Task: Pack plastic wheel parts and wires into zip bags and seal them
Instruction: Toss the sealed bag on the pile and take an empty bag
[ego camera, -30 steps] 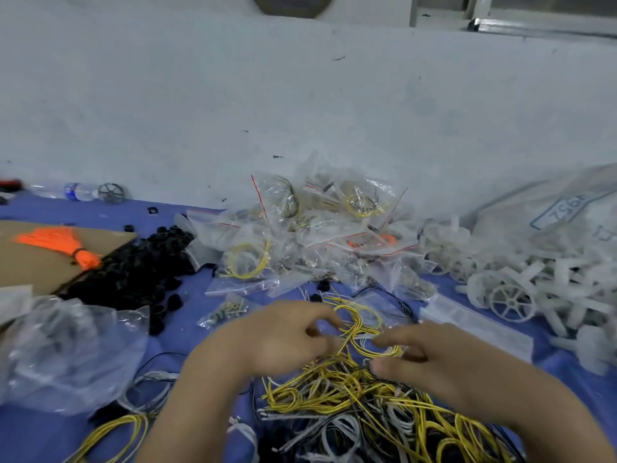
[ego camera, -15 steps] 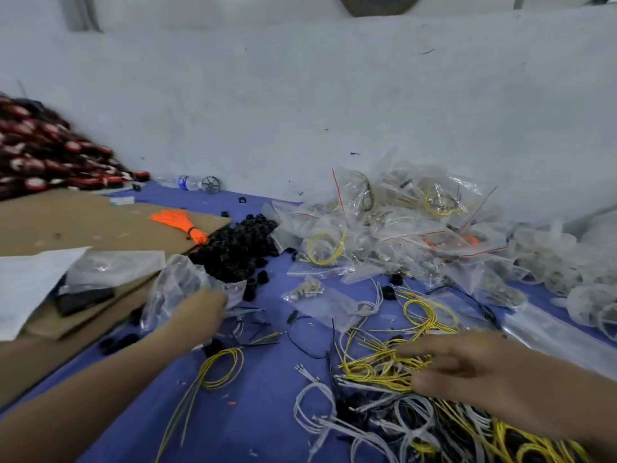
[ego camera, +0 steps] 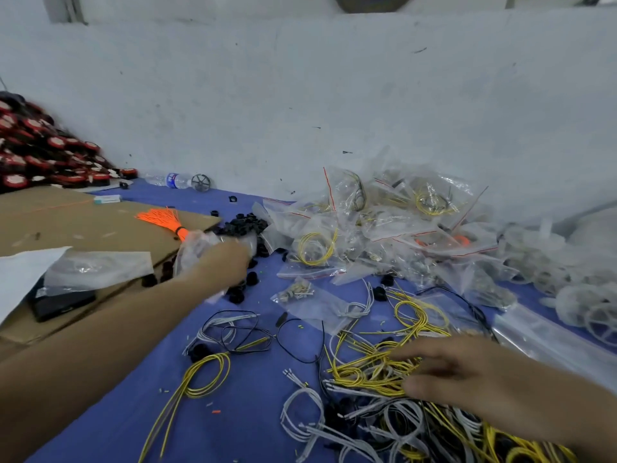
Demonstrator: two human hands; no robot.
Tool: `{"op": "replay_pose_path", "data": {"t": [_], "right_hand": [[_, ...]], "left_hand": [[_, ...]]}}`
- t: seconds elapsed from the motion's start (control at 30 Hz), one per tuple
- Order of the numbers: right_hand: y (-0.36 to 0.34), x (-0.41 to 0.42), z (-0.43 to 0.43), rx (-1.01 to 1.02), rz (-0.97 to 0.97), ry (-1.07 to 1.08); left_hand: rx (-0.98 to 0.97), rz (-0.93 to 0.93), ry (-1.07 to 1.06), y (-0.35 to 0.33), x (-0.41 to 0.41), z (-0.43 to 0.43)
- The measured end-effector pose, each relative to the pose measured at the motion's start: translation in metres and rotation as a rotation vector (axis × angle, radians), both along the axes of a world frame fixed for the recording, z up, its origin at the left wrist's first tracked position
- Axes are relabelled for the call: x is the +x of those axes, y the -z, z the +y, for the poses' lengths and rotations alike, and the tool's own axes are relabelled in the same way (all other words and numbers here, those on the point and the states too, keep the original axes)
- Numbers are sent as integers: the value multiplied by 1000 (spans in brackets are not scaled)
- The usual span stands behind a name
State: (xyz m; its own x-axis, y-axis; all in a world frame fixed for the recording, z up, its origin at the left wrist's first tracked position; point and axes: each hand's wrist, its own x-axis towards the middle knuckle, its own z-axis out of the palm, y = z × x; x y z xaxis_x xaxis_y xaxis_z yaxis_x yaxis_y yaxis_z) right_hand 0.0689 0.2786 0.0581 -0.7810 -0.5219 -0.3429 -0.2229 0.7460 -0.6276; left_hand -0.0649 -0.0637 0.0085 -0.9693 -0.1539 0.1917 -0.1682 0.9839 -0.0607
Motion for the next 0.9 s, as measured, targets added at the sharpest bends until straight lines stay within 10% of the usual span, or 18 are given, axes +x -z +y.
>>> {"op": "replay_pose_path", "data": {"t": [0.17, 0.43, 0.57, 0.8, 0.9], "right_hand": [[1, -1, 5, -18, 19, 5], [3, -3, 12, -130, 140, 136], [2, -8, 2, -391, 326, 323], [-12, -6, 2, -667, 702, 510], [-10, -7, 18, -668, 691, 537]], "left_hand": [[-49, -245, -6, 56, -12, 12], [254, 134, 106, 3, -14, 26], [695, 393, 347, -68, 29, 104], [1507, 208, 576, -68, 99, 218], [1526, 83, 680, -59, 102, 224]]}}
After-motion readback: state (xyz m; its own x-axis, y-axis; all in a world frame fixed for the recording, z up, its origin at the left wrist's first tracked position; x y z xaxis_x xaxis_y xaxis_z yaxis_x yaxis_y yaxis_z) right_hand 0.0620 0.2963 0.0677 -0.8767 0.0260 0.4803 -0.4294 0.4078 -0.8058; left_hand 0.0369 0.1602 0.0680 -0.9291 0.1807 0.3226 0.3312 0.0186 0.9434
